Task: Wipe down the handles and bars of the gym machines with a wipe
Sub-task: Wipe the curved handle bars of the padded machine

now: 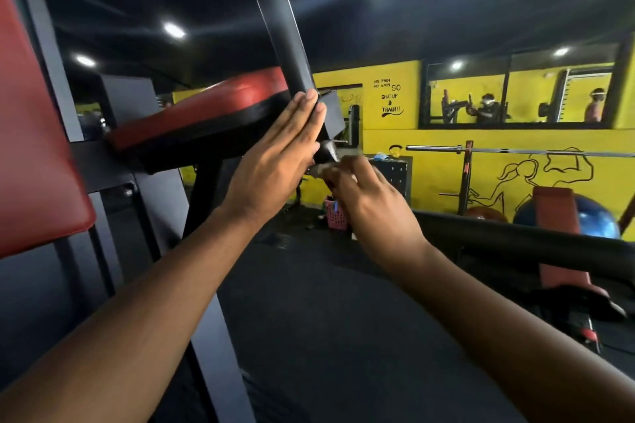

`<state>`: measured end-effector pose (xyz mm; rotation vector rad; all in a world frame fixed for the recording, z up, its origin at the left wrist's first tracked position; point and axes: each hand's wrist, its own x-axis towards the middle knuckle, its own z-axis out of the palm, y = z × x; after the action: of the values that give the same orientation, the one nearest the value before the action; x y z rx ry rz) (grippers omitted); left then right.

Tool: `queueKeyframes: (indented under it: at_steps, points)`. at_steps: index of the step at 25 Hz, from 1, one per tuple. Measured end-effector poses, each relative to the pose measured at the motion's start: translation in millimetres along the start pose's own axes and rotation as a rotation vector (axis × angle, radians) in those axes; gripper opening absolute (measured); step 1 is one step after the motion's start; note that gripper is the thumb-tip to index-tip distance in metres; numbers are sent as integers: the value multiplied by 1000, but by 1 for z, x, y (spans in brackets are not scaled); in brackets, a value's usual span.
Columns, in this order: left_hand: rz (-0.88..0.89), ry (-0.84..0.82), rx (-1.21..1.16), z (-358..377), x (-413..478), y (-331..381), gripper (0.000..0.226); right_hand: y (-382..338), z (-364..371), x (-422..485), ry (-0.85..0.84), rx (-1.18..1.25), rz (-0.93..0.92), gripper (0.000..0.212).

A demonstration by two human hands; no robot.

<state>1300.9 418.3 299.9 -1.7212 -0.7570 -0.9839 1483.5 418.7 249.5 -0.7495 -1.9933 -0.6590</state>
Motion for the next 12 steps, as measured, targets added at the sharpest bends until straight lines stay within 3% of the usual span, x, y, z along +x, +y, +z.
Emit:
queueKeyframes:
  at_steps: [2, 6, 10, 12]
  points:
    - [-17, -6, -14, -2, 0, 2, 47, 2, -5, -9, -21, 30, 9, 45]
    - [-33, -37, -35, -7, 1, 3, 48, -8, -5, 21, 64, 95, 148, 23]
    - [-57, 1, -82, -7, 0, 3, 45, -9, -1, -1, -19, 121, 73, 34]
    - [-50, 13, -95, -3, -1, 0, 44, -3, -3, 17, 62, 292, 259, 29]
